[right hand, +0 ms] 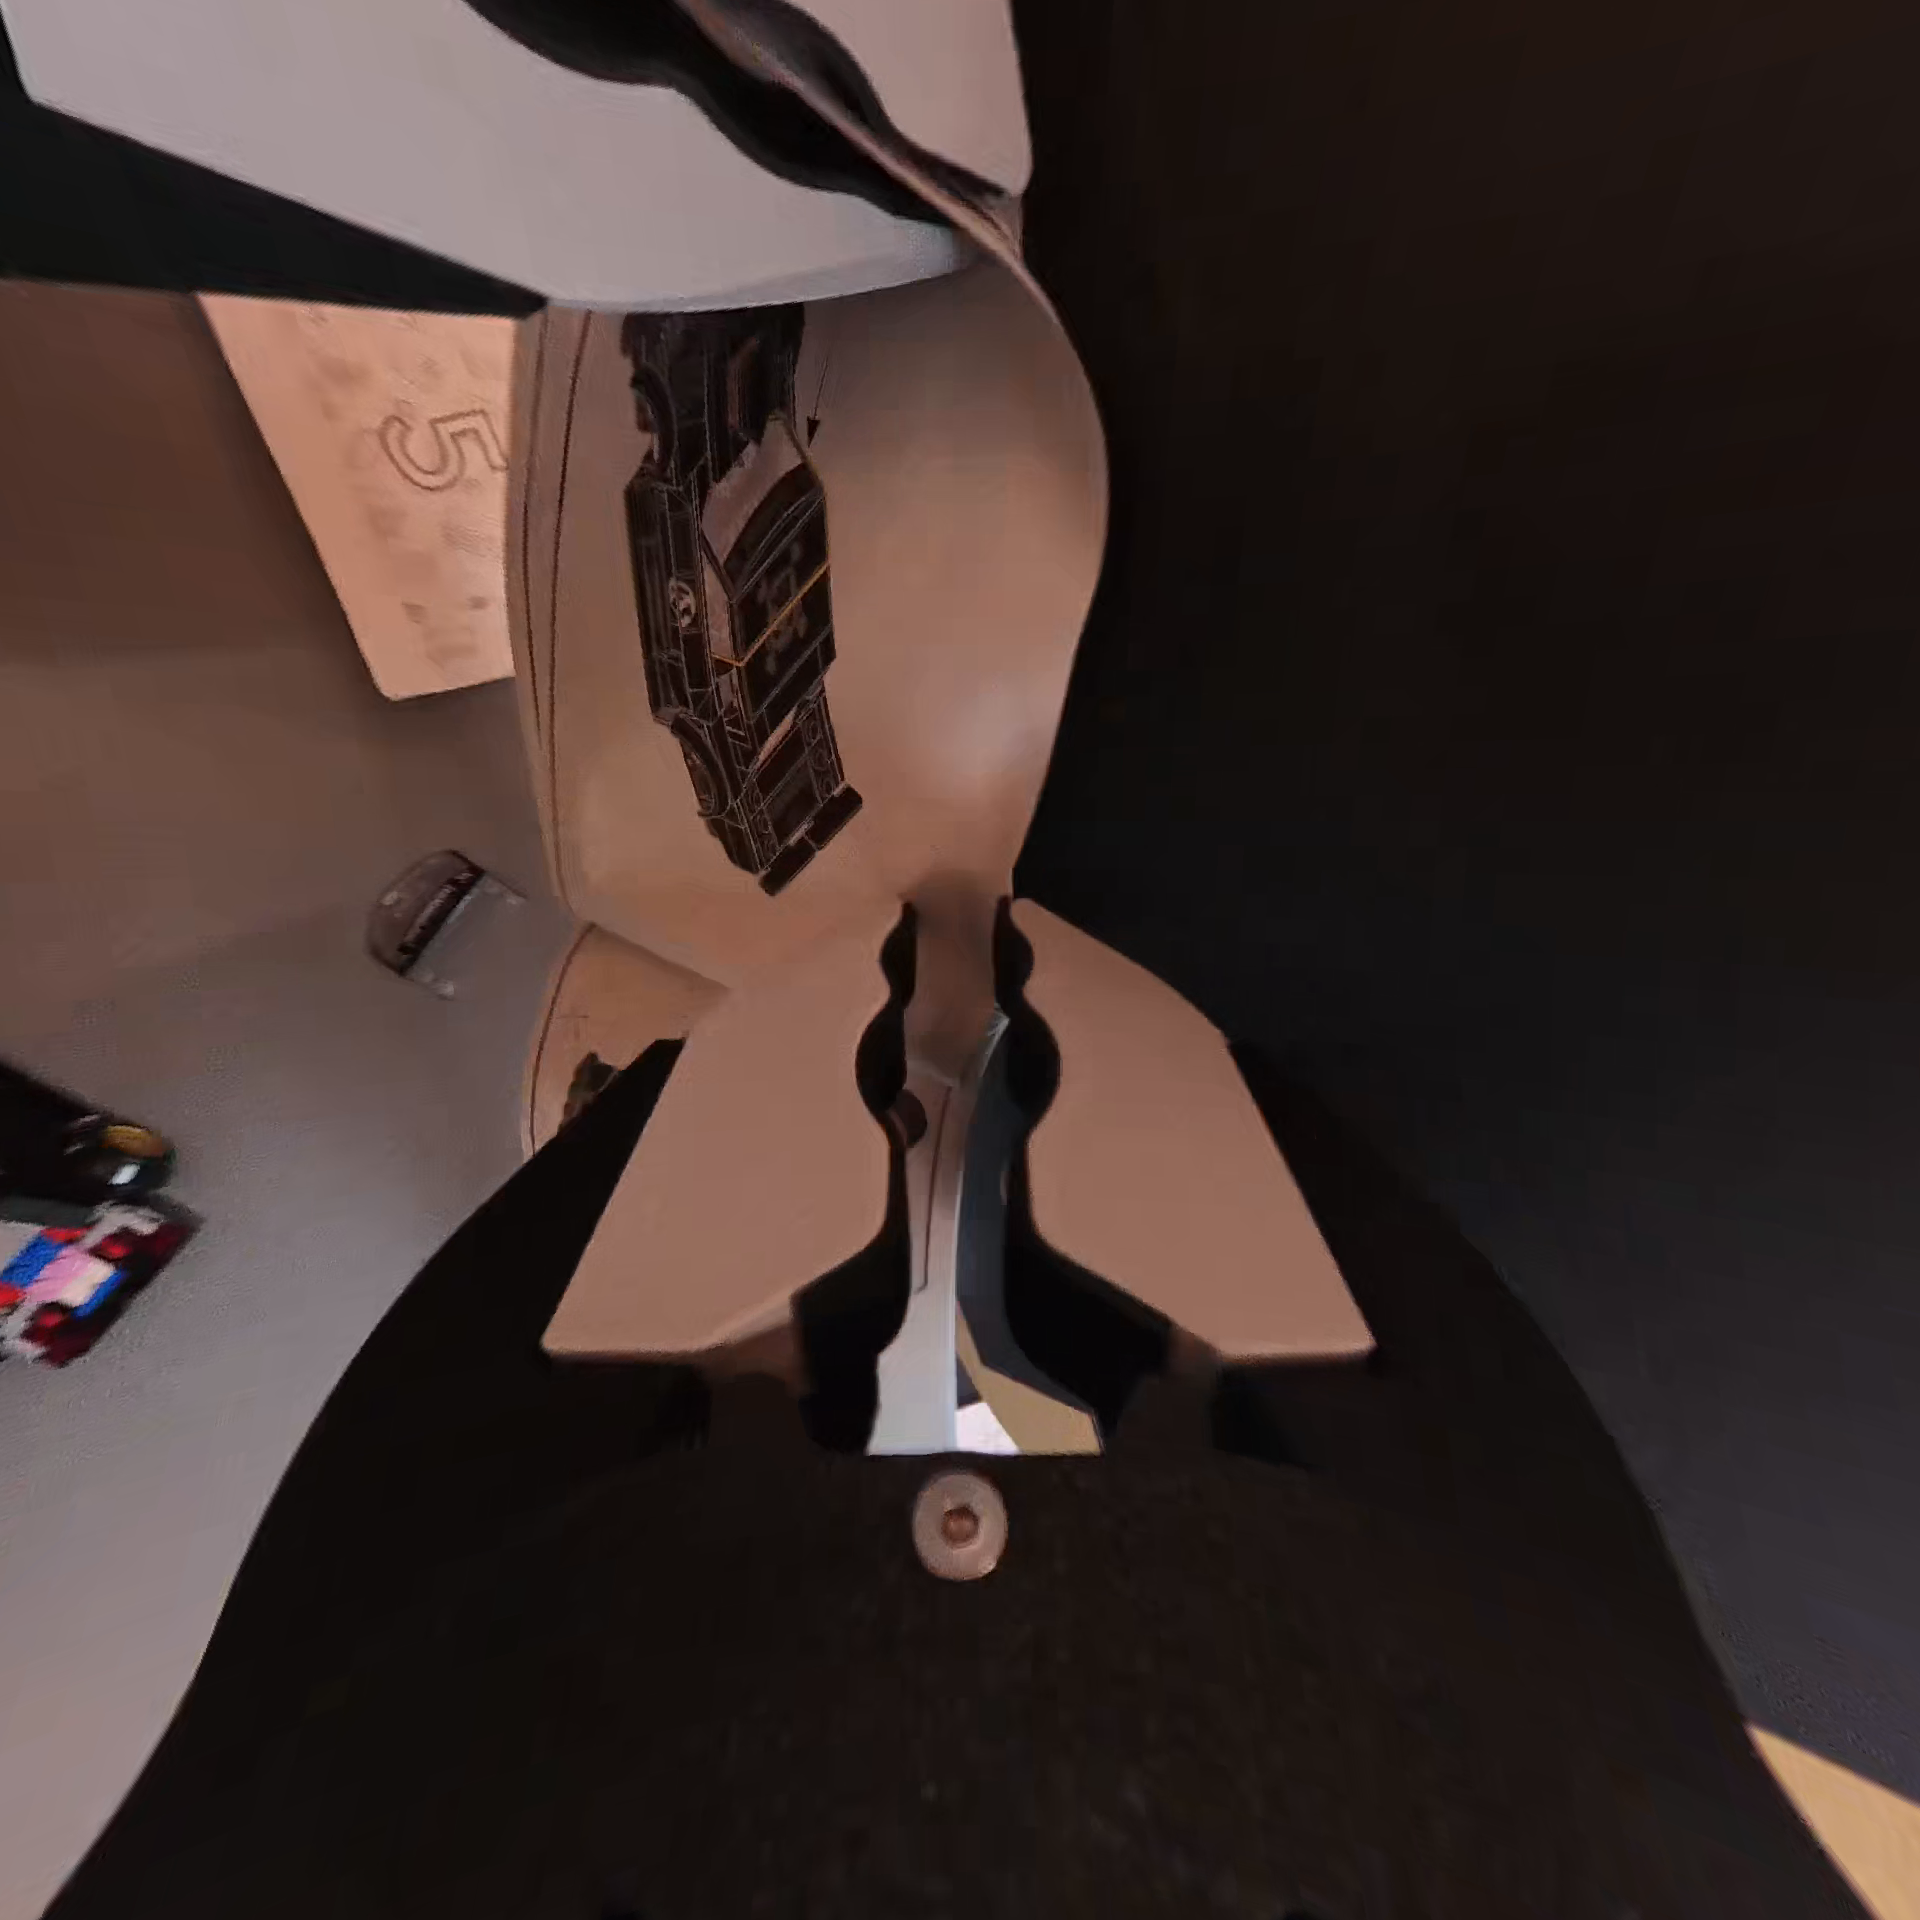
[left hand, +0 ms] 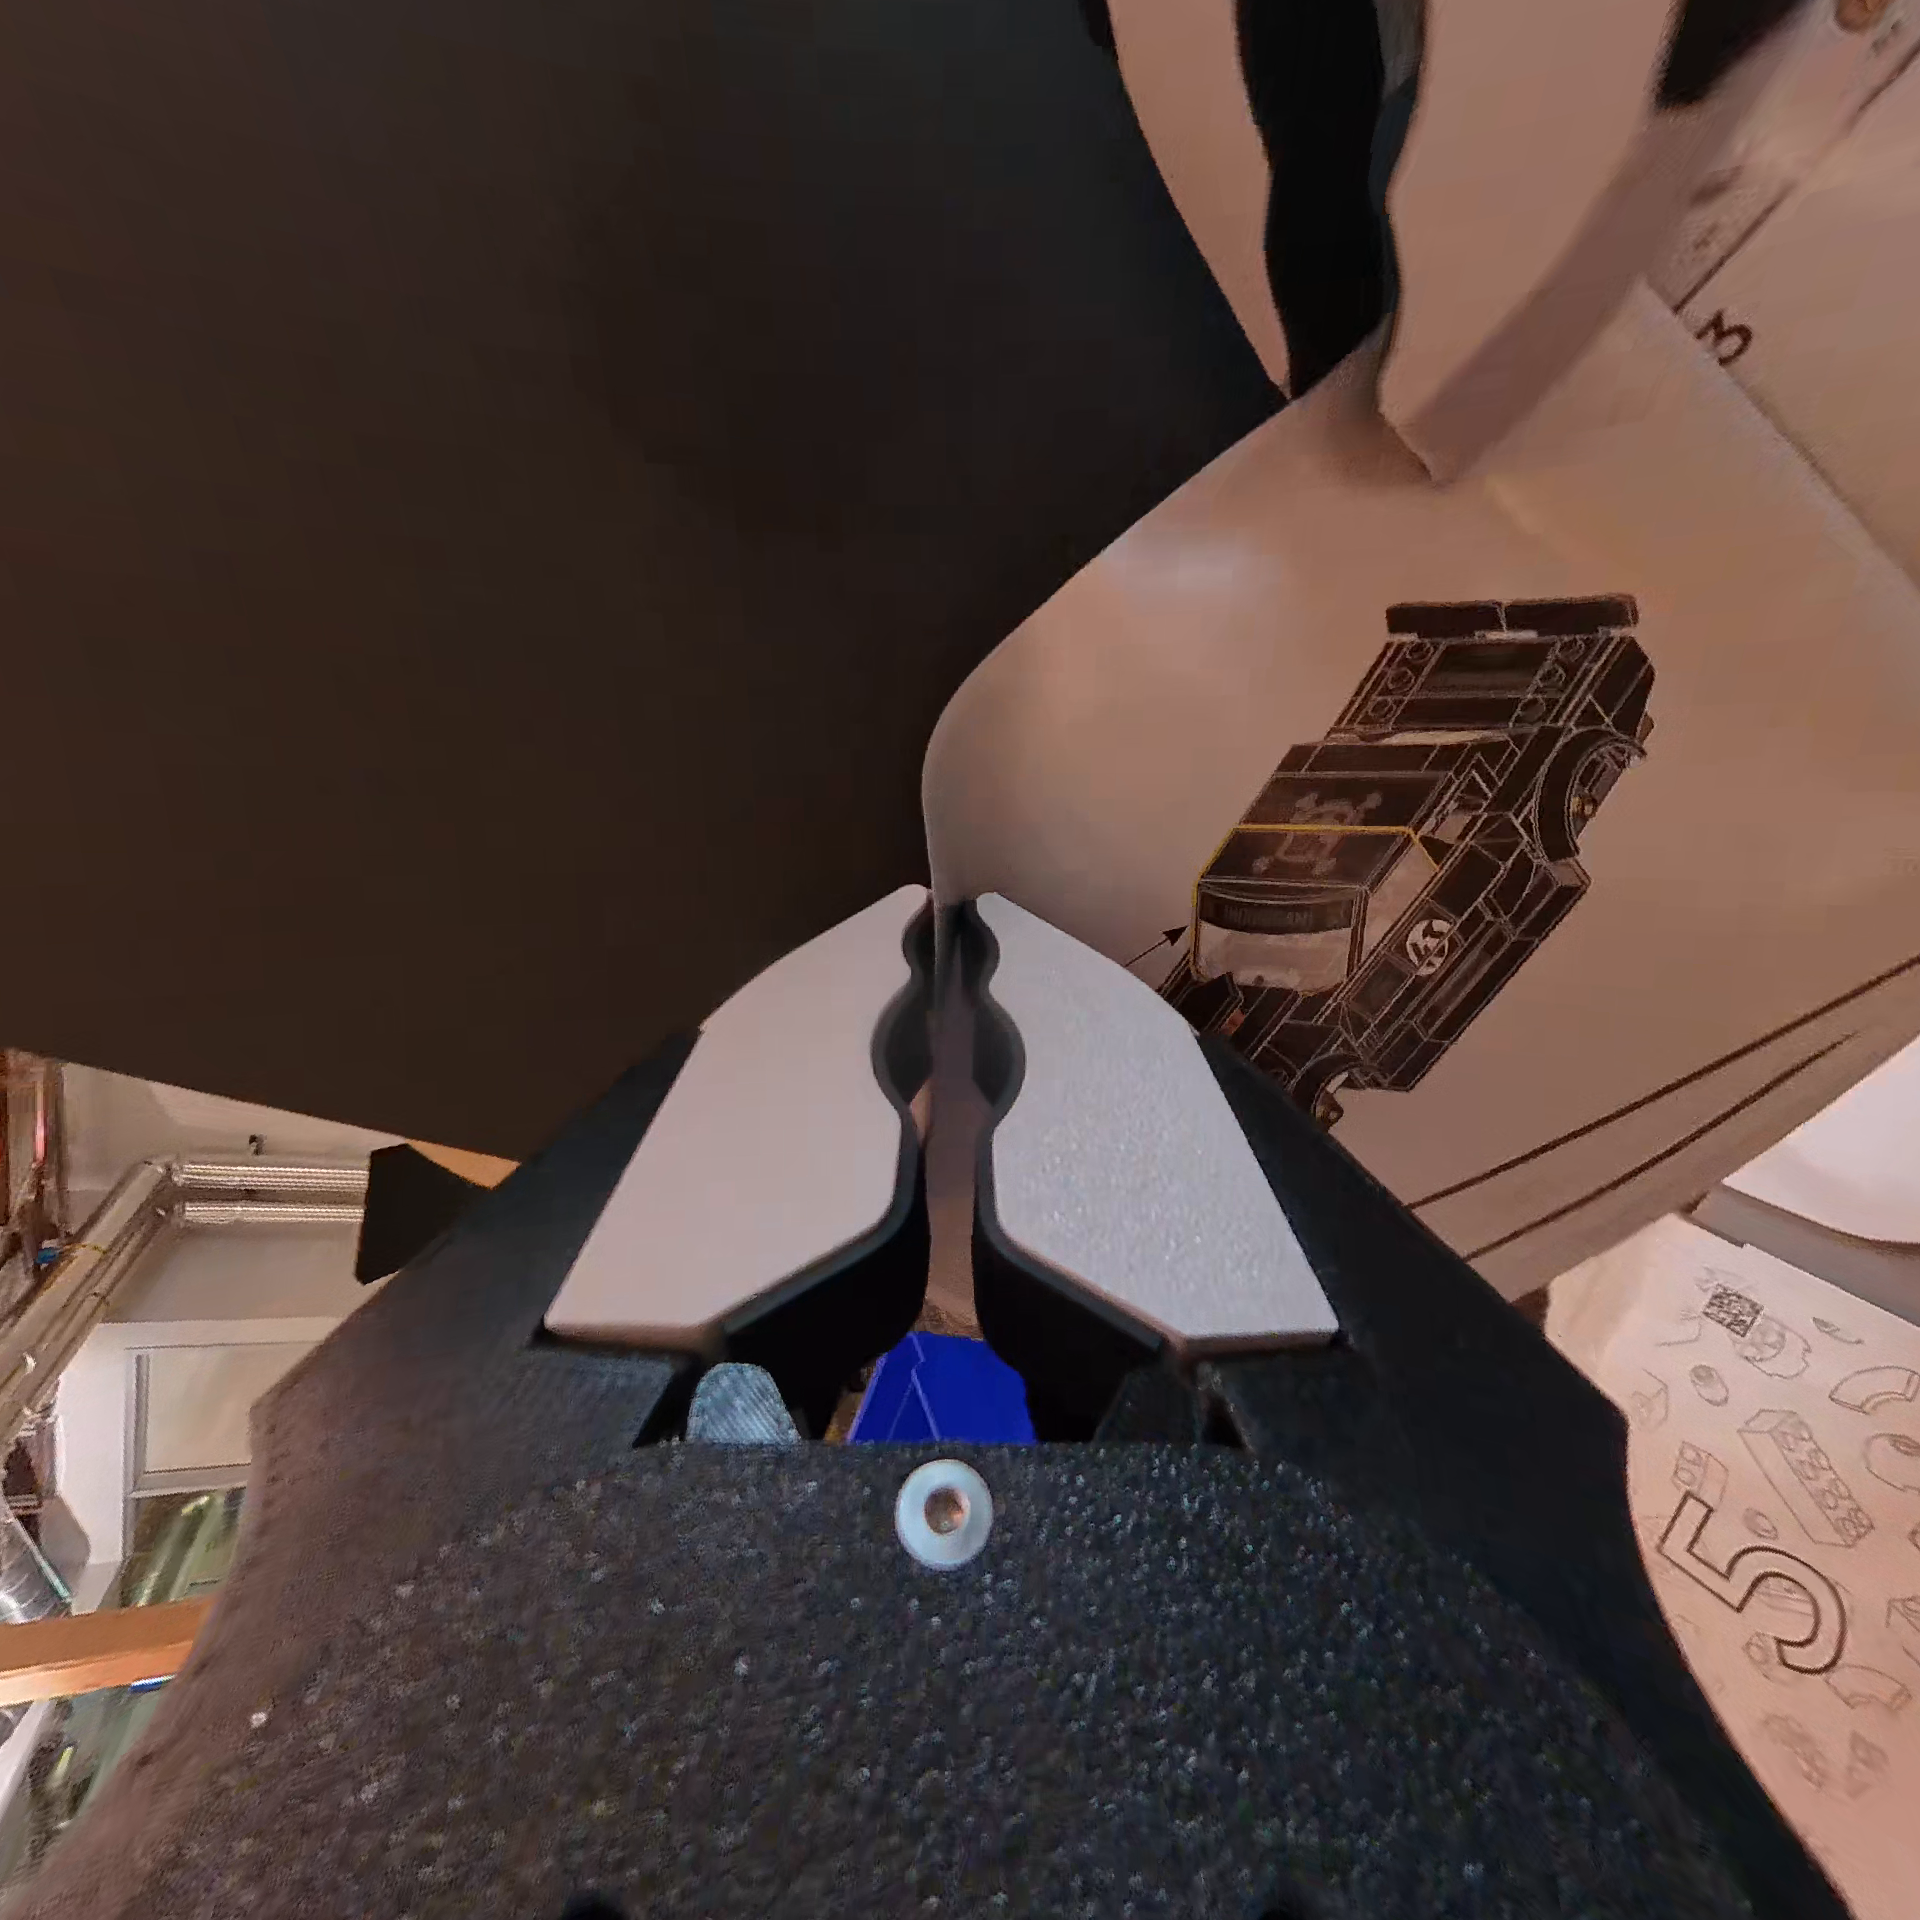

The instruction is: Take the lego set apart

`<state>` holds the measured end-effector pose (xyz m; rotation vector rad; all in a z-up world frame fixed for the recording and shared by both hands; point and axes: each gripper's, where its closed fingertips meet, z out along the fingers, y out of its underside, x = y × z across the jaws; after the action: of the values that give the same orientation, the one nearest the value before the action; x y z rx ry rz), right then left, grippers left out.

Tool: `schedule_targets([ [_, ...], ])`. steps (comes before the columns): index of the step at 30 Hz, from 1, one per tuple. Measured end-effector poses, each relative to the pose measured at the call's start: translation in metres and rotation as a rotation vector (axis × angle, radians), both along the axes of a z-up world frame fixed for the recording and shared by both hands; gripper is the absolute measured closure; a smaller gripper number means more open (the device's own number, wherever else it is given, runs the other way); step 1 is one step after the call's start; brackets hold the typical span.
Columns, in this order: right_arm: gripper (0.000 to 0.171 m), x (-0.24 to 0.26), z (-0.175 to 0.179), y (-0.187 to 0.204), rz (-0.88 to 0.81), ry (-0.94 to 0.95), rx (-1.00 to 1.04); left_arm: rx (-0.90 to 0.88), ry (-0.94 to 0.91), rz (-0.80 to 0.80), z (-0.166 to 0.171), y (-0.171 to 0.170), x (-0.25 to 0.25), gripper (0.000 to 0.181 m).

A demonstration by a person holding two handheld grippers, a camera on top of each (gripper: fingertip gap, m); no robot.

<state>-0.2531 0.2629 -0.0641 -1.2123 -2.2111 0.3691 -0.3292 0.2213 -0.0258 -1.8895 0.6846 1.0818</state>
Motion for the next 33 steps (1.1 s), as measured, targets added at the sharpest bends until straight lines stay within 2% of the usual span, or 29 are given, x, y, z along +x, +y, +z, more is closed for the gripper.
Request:
schedule_targets([
  [5,0.164,-0.001,0.028,-0.007,0.016,0.049,-0.024,0.073,-0.026,-0.007,0.008,-0.017,-0.002,0.177],
  [13,0.166,-0.022,0.086,0.000,-0.039,0.130,0.196,0.330,-0.086,0.011,0.044,-0.034,-0.011,0.164],
  [18,0.165,-0.025,0.082,0.026,-0.110,0.159,0.275,0.418,-0.174,0.065,0.053,-0.047,-0.021,0.164],
  [22,0.165,-0.023,0.079,0.030,-0.136,0.184,0.197,0.380,-0.388,0.018,0.034,-0.057,-0.002,0.166],
  [27,0.166,-0.017,0.096,0.041,-0.193,0.217,0.215,0.299,-0.592,-0.024,0.007,-0.073,0.012,0.166],
  [30,0.166,-0.006,0.102,0.054,-0.253,0.230,0.258,0.137,-0.823,-0.015,-0.036,-0.076,0.014,0.162],
  [33,0.166,0.007,0.103,0.066,-0.304,0.236,0.309,0.093,-0.907,-0.027,-0.070,-0.061,0.021,0.159],
])
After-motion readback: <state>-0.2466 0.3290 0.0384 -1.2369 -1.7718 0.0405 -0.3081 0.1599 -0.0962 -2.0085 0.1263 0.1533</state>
